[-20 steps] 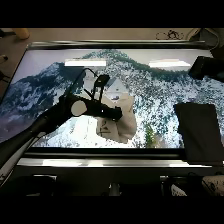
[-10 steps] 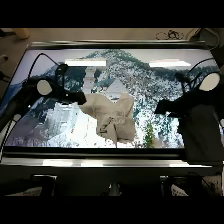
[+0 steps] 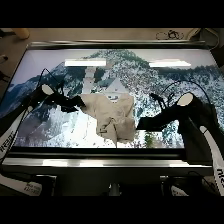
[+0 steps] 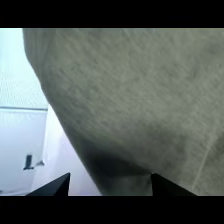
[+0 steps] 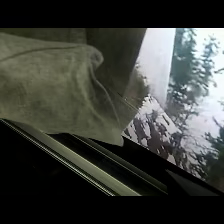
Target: Fold the shirts.
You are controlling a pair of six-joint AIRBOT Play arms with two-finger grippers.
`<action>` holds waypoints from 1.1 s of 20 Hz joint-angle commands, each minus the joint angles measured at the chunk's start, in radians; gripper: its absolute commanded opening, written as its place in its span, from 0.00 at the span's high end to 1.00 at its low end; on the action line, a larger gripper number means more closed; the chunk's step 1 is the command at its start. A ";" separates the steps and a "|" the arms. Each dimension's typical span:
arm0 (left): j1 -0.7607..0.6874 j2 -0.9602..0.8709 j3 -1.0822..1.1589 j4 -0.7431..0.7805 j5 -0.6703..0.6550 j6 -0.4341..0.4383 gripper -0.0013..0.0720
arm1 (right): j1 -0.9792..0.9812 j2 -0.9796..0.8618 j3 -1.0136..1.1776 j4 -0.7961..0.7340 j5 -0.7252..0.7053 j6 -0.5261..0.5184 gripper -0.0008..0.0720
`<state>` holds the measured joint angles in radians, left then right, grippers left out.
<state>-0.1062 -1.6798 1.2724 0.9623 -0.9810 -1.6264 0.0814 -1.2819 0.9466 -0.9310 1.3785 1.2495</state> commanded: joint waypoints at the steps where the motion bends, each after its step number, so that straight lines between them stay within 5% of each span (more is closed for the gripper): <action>1: 0.005 -0.046 0.000 -0.106 0.093 0.015 0.60 | 0.087 -0.016 -0.050 -0.022 -0.146 -0.068 0.01; 2: 0.005 -0.047 0.000 -0.106 0.093 0.016 0.82 | 0.087 -0.036 -0.051 0.009 -0.174 -0.070 0.01; 3: 0.005 -0.045 0.000 -0.108 0.091 0.027 0.93 | 0.087 -0.063 -0.051 0.068 -0.195 -0.110 0.01; 5: 0.005 -0.035 0.003 -0.111 0.074 0.048 0.95 | 0.106 -0.125 -0.051 0.185 -0.221 -0.166 0.03; 6: 0.005 -0.026 0.009 -0.110 0.073 0.050 0.95 | 0.126 -0.152 -0.051 0.227 -0.235 -0.180 0.22; 7: 0.005 -0.010 0.018 -0.110 0.073 0.065 0.95 | 0.142 -0.166 -0.048 0.256 -0.245 -0.182 0.87; 8: 0.005 0.020 0.035 -0.110 0.076 0.097 0.95 | 0.142 -0.161 -0.038 0.275 -0.224 -0.170 0.95; 13: 0.026 0.382 0.312 0.047 0.103 0.172 0.95 | -0.020 0.113 0.359 0.119 -0.003 -0.125 0.96; 17: 0.024 0.719 0.546 0.140 0.122 0.126 0.95 | -0.076 0.398 0.759 -0.066 -0.145 -0.047 0.96; 22: 0.024 0.949 0.552 0.151 0.034 0.067 0.95 | -0.076 0.547 0.809 -0.055 -0.187 0.083 0.96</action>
<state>-0.0834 -0.8520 1.7954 1.0809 -0.8902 -1.5265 0.0139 -0.8192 1.6966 -0.9527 1.2350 1.2537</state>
